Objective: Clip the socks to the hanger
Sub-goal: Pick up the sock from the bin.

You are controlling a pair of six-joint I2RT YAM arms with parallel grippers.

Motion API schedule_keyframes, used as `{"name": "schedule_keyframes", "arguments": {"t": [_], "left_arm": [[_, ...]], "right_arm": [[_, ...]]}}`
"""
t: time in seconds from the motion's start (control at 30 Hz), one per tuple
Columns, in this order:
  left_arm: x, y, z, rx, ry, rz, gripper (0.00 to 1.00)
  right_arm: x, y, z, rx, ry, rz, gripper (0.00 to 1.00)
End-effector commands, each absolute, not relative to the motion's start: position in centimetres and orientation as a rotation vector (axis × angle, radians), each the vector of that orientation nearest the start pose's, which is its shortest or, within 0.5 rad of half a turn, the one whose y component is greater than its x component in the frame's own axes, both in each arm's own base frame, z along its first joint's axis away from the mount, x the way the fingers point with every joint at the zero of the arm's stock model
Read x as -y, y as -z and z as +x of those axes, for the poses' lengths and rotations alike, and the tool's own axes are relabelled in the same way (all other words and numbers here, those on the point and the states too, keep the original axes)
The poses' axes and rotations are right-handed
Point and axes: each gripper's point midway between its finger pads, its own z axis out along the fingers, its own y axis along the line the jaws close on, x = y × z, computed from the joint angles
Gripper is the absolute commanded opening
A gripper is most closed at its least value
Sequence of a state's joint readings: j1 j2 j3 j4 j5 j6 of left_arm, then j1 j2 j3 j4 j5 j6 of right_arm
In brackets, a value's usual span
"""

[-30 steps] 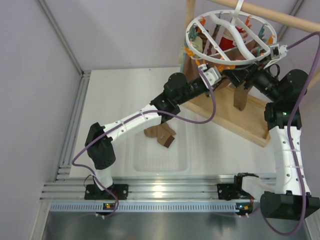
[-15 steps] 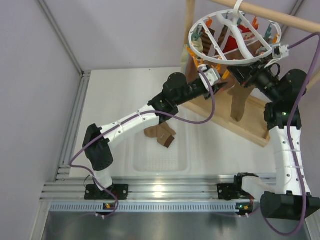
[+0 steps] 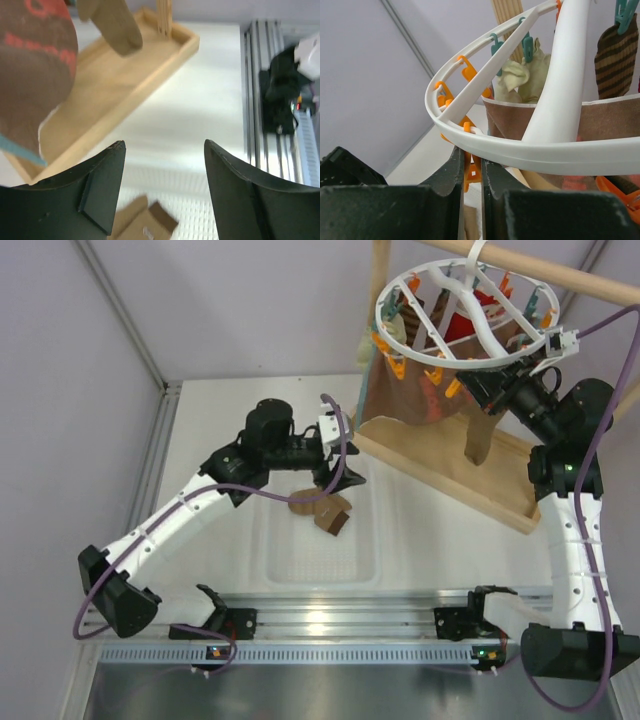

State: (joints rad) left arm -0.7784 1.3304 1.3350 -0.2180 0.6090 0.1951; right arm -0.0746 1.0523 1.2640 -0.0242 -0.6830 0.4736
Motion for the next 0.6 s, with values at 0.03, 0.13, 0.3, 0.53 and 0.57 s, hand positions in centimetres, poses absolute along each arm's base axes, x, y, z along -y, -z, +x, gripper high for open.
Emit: {"name": "schedule_keyframes", "arguments": {"t": [0.03, 0.13, 0.3, 0.53, 0.57], "left_arm": [[30.4, -25.8, 18.4, -1.530, 1.014, 1.604, 0.69], [28.1, -21.0, 17.4, -1.467, 0.909, 1.886, 0.68], [27.2, -13.9, 19.4, -1.374, 0.756, 2.187, 0.64], [29.3, -9.7, 23.3, -1.287, 0.696, 2.320, 0.62], [29.5, -9.4, 23.5, -1.260, 0.694, 2.336, 0.61]], "right_arm": [[-10.1, -47.8, 32.2, -1.392, -0.762, -0.220, 0.00], [-10.1, -47.8, 32.2, -1.392, -0.760, -0.222, 0.00], [-10.1, -47.4, 32.4, -1.403, -0.767, -0.216, 0.00], [-10.0, -47.0, 32.4, -1.441, -0.752, -0.217, 0.00], [-10.0, -46.9, 32.3, -1.446, -0.751, -0.217, 0.00]]}}
